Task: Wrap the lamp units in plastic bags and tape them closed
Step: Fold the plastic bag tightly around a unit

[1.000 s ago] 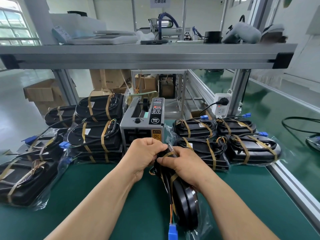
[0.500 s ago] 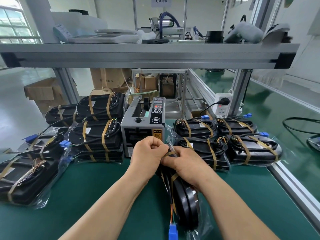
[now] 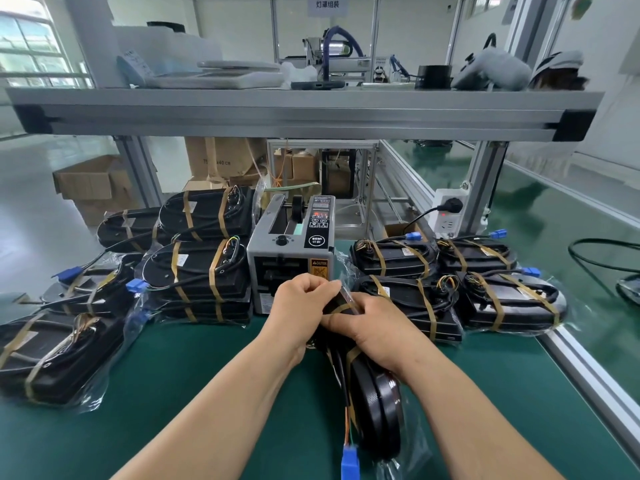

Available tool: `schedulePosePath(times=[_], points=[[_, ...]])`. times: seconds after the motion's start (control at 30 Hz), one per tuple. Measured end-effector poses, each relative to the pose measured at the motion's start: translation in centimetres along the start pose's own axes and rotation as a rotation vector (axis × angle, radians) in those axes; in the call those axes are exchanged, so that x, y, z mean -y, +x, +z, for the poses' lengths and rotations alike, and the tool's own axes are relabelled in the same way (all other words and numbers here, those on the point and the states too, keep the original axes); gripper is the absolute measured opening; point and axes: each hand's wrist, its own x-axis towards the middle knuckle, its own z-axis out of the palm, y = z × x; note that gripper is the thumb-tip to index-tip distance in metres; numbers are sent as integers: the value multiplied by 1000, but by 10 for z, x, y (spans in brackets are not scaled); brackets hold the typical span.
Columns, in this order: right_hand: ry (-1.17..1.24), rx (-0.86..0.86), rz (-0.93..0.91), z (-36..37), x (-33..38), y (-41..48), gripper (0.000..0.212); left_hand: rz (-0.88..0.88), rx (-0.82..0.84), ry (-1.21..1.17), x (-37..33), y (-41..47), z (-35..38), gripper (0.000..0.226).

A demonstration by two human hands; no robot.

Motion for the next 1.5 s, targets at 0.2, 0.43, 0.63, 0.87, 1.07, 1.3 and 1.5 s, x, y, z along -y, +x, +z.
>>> schedulePosePath(times=[0.2,0.43,0.63,0.87,1.07,1.3,1.5], points=[[-23,-6,-31,-2,-1,0,33,-16,116,-39,1,-3,-11,11],[-227,-99,10,-2,4,-1,50,-54,147,-123,-1,-5,-14,15],[-401,-215,86,0,11,-7,62,-92,88,-128,-6,-5,-10,12],[-308,-48,-16,-3,26,-28,32,74,61,-44,-17,-33,-6,21],[-55,-103,-205,-5,43,-72,15,489,58,130,-31,-86,-15,23],[168,-148,-247,10,22,-102,79,792,125,143,-18,-122,-23,16],[-37,-201,-234,3,31,-103,39,677,149,10,-7,-126,-23,14]])
